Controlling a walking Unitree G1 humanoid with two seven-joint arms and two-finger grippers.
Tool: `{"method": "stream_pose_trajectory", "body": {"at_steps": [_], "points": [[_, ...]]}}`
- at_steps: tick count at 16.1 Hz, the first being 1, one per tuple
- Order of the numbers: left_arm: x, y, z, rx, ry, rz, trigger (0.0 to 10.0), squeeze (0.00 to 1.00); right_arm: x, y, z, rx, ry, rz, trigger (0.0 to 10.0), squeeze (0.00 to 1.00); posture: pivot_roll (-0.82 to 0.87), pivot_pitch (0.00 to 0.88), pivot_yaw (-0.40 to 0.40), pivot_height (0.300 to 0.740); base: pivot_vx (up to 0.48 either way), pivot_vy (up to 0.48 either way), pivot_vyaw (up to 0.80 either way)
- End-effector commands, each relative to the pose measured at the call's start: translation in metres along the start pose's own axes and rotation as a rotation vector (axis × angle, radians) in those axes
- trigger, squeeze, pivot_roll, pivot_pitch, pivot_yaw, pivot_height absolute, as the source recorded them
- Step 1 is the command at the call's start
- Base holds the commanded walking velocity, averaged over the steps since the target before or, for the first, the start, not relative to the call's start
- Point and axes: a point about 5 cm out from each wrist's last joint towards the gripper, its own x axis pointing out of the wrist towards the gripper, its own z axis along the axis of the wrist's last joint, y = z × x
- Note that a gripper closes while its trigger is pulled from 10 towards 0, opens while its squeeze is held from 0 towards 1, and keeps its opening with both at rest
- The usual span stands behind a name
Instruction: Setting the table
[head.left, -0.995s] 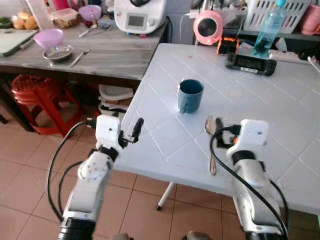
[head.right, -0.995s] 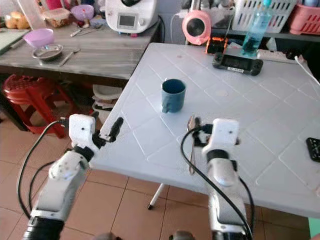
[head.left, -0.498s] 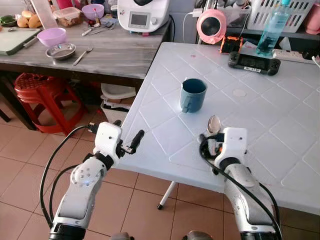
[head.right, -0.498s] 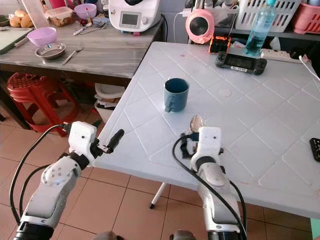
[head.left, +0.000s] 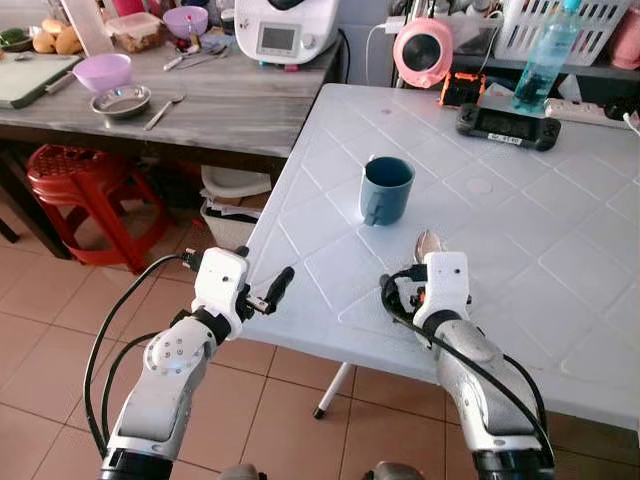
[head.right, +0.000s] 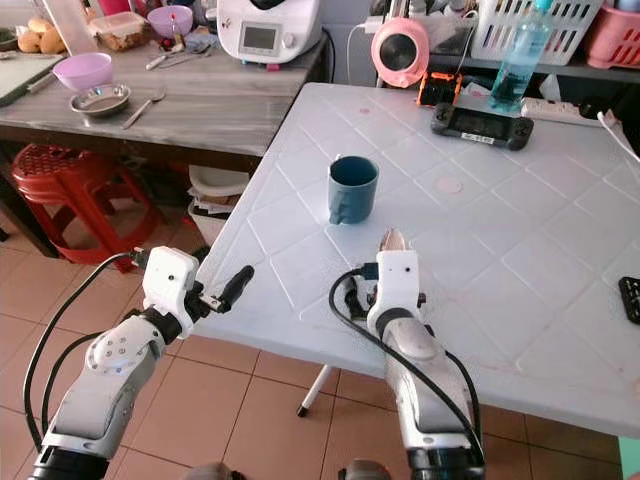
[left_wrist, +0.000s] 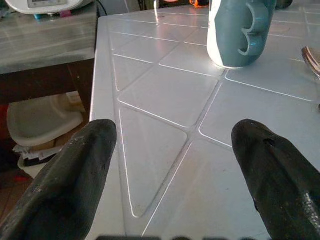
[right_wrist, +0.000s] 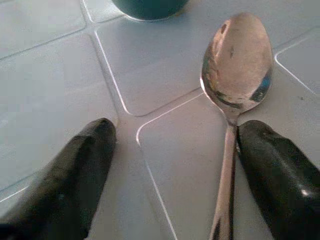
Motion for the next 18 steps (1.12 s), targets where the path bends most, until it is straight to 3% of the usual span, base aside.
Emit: {"method": "stream_pose_trajectory", "body": {"at_steps": [1, 8, 18], "points": [[-0.001, 0.0, 0.002, 0.0, -0.003, -0.01, 10.0, 0.0, 0.0, -0.007, -0.011, 0.025, 0.073, -0.036, 0.0, 0.0, -0.03, 0.0, 0.026, 0.74, 0.0, 0.0, 0.0], [0.0, -0.004, 0.004, -0.006, -0.002, -0.049, 10.0, 0.0, -0.005, -0.026, -0.022, 0.076, 0.156, -0.149, 0.0, 0.0, -0.04, 0.0, 0.033, 0.74, 0.0, 0.0, 0.0], [-0.001, -0.005, 0.004, 0.008, 0.008, -0.081, 10.0, 0.0, -0.02, -0.046, -0.04, 0.122, 0.246, -0.183, 0.3, 0.0, -0.04, 0.0, 0.034, 0.74, 0.0, 0.0, 0.0]]}}
